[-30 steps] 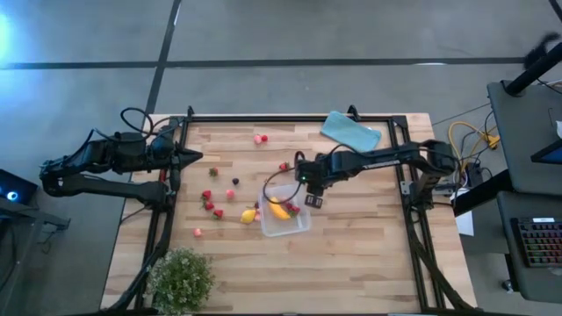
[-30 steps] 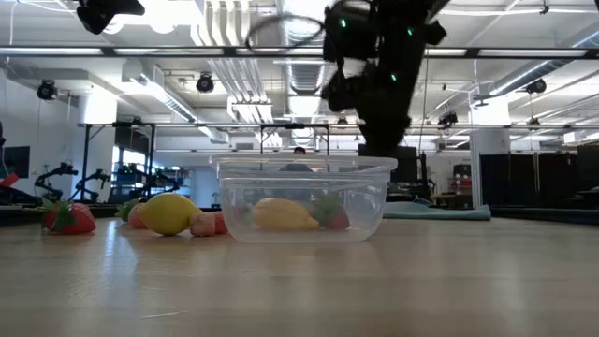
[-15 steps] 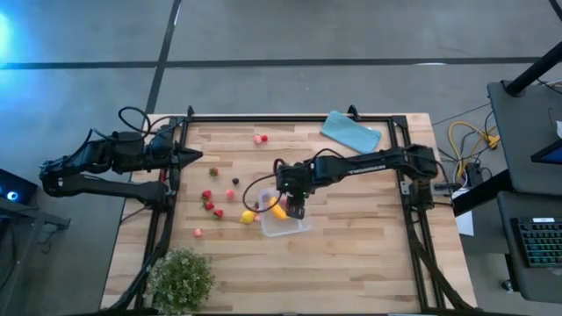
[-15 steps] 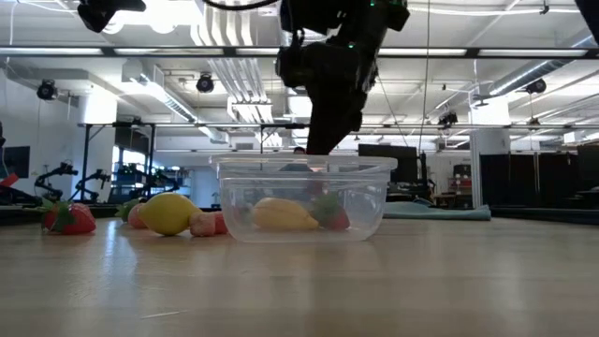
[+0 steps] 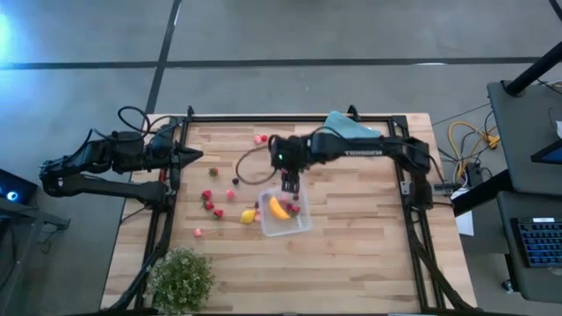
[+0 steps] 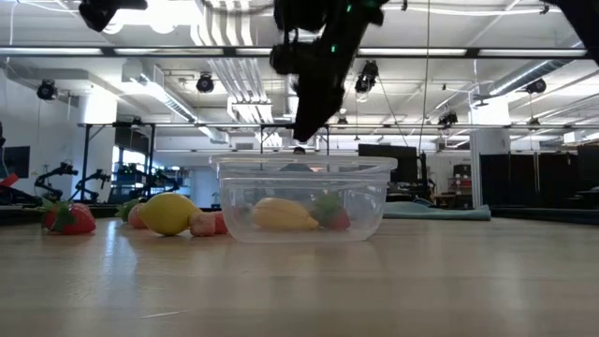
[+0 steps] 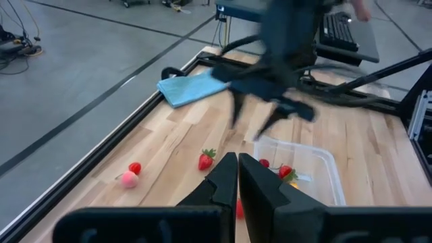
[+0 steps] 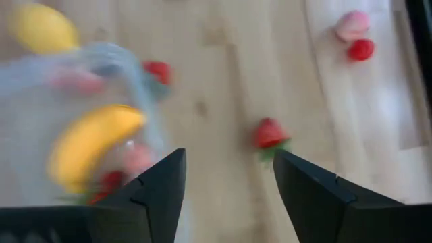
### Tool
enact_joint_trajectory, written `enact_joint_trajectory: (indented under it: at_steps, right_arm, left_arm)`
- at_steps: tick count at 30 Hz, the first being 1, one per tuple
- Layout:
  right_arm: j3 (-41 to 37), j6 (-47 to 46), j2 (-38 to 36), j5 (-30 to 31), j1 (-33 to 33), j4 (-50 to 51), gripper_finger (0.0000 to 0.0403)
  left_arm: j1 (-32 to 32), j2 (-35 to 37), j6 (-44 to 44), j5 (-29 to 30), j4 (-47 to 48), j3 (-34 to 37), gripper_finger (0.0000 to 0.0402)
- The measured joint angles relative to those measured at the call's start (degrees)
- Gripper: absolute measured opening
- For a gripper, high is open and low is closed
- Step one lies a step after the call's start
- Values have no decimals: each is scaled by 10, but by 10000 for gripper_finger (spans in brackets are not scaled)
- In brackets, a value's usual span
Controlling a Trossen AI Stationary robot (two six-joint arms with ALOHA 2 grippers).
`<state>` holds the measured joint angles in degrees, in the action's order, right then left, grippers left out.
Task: Pick and placing Produce into tupperware
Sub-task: Put the red strawberry into the transparent bin
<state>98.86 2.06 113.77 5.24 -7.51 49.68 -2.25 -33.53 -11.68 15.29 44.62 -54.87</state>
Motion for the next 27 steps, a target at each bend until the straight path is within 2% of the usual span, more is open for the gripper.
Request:
enact_joint_trajectory:
  at_steps: [6,13,27]
  right_arm:
    - [46,92,78,-37,-61,26,215]
    - [125,170,157,-39,-79,75,215]
    - [138,156,186,-42,-81,73,215]
  left_arm:
    - [0,0,0,0,-7,0,0]
    - [0,2,0,0,-7,0,0]
    - [0,2,0,0,-7,0,0]
